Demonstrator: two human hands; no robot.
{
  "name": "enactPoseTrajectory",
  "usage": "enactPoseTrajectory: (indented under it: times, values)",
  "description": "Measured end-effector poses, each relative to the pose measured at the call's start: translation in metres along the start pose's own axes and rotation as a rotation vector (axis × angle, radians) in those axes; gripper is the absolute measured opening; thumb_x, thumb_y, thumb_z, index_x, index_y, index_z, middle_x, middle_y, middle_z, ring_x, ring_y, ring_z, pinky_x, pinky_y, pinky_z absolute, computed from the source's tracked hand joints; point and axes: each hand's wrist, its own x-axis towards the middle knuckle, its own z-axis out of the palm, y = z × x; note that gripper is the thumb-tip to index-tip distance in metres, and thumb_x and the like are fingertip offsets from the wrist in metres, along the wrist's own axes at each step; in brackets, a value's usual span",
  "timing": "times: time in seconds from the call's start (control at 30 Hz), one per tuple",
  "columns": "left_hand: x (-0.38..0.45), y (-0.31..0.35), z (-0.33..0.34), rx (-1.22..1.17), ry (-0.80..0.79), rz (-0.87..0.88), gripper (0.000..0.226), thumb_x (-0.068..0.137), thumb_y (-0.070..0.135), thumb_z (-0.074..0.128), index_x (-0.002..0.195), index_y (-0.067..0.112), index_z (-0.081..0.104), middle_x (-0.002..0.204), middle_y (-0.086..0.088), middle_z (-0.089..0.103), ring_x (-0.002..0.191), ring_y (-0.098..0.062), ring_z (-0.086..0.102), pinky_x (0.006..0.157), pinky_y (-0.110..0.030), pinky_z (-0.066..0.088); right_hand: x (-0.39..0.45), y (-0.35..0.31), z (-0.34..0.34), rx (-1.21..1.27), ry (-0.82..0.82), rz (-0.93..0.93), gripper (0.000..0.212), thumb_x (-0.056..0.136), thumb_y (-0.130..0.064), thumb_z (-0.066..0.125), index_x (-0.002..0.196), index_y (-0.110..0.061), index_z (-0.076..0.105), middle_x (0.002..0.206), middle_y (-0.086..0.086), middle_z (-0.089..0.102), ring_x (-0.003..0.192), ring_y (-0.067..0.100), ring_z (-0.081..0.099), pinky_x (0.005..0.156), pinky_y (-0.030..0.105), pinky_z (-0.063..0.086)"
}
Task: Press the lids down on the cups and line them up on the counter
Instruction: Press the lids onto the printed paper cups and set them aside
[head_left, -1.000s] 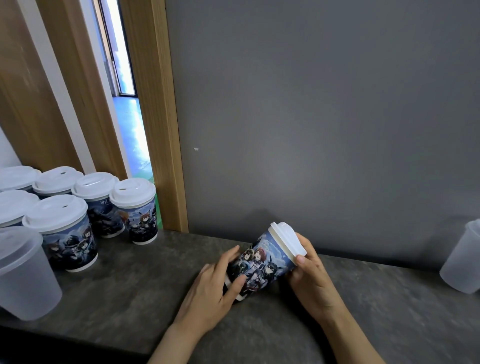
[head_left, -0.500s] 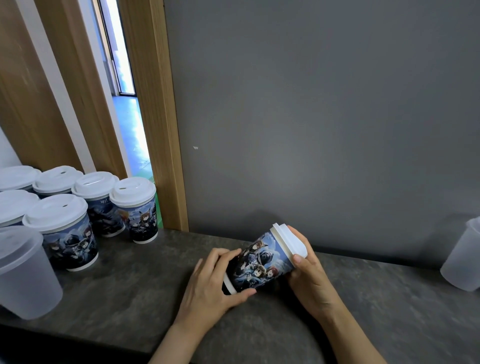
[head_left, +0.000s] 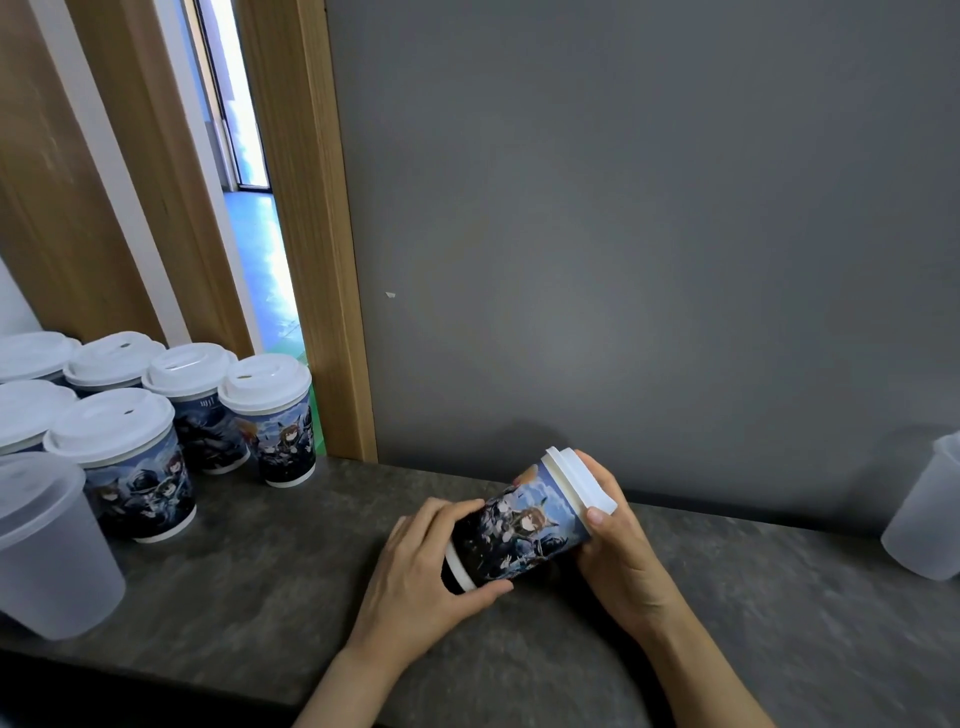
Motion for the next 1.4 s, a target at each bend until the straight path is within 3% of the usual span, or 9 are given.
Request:
enactPoseTrajectory:
  times: [0.13,0.23,0.33,0.47,0.67,0.77,0.93,1.13,1.4]
  values:
    - [0.000,0.001,-0.001,0.039,0.031,0.020,0.072,0.069,0.070,0.069,0.129,0.034,0.052,0.112,0.019,0.048,0.096,0.000,0.046,0.085,-0.017,0.042,0.001,0.000,0.001,-0.014,0.011,0.013,0.104,0.051,-0.048,0.093,0.142,-0.023,0.048,0.140,0.016,0.056,0.119,0.032,0.061,0.095,0.045,0.051]
    - [0.000,0.002,-0.001,-0.020,0.017,0.003,0.059,0.085,0.071,0.049,0.132,0.036,0.048,0.121,0.025,0.047,0.106,0.006,0.046,0.092,-0.016,0.039,0.000,-0.001,0.000,-0.017,0.006,0.010,0.100,0.051,-0.048,0.093,0.139,-0.025,0.052,0.137,0.015,0.057,0.117,0.031,0.062,0.089,0.040,0.056]
    - [0.001,0.001,0.001,-0.064,-0.057,-0.025,0.061,0.088,0.074,0.032,0.139,0.041,0.041,0.126,0.033,0.043,0.116,0.020,0.035,0.101,-0.022,0.036,0.000,-0.001,-0.001,-0.027,-0.001,0.014,0.099,0.050,-0.049,0.092,0.138,-0.026,0.052,0.138,0.015,0.056,0.117,0.032,0.061,0.089,0.041,0.056]
    - [0.001,-0.002,0.000,-0.115,-0.124,-0.069,0.066,0.079,0.078,0.044,0.137,0.046,0.039,0.123,0.043,0.040,0.116,0.016,0.038,0.101,-0.022,0.039,0.000,-0.001,-0.002,-0.020,-0.018,0.016,0.097,0.054,-0.048,0.090,0.139,-0.024,0.051,0.139,0.018,0.054,0.119,0.034,0.059,0.091,0.043,0.055]
    - [0.000,0.002,-0.003,-0.102,0.000,0.005,0.069,0.066,0.065,0.077,0.124,0.035,0.053,0.113,0.020,0.051,0.108,-0.004,0.055,0.089,-0.025,0.049,0.000,0.002,-0.002,-0.043,-0.011,0.030,0.092,0.061,-0.046,0.087,0.141,-0.025,0.049,0.138,0.017,0.055,0.118,0.035,0.061,0.096,0.047,0.052]
    - [0.000,0.002,-0.003,-0.105,0.011,0.018,0.068,0.067,0.065,0.076,0.122,0.033,0.054,0.112,0.020,0.050,0.106,-0.004,0.055,0.088,-0.023,0.049,0.000,0.003,-0.003,-0.047,-0.007,0.031,0.091,0.062,-0.047,0.087,0.141,-0.026,0.049,0.139,0.017,0.055,0.119,0.036,0.061,0.097,0.049,0.050]
    - [0.001,0.003,-0.002,-0.171,0.029,0.026,0.041,0.088,0.054,0.057,0.122,0.030,0.056,0.115,0.024,0.051,0.107,-0.002,0.057,0.087,-0.027,0.051,0.001,0.002,-0.002,0.022,0.040,0.030,0.098,0.054,-0.046,0.093,0.141,-0.031,0.050,0.137,0.012,0.059,0.118,0.037,0.062,0.095,0.047,0.054]
    - [0.002,0.000,-0.002,-0.268,0.021,-0.020,0.042,0.085,0.055,0.064,0.119,0.031,0.059,0.114,0.022,0.057,0.109,0.000,0.058,0.085,-0.009,0.044,0.004,0.005,0.001,0.102,0.109,0.002,0.106,0.045,-0.040,0.098,0.140,-0.031,0.051,0.130,0.009,0.066,0.110,0.032,0.068,0.084,0.039,0.059]
    - [0.004,-0.006,0.003,-0.406,-0.027,-0.134,0.065,0.070,0.062,0.074,0.128,0.050,0.048,0.122,0.030,0.057,0.114,0.005,0.057,0.089,-0.013,0.048,-0.001,-0.009,0.016,-0.132,0.178,-0.172,0.070,0.060,-0.034,0.084,0.125,-0.033,0.059,0.123,-0.004,0.064,0.106,0.021,0.069,0.076,0.029,0.058]
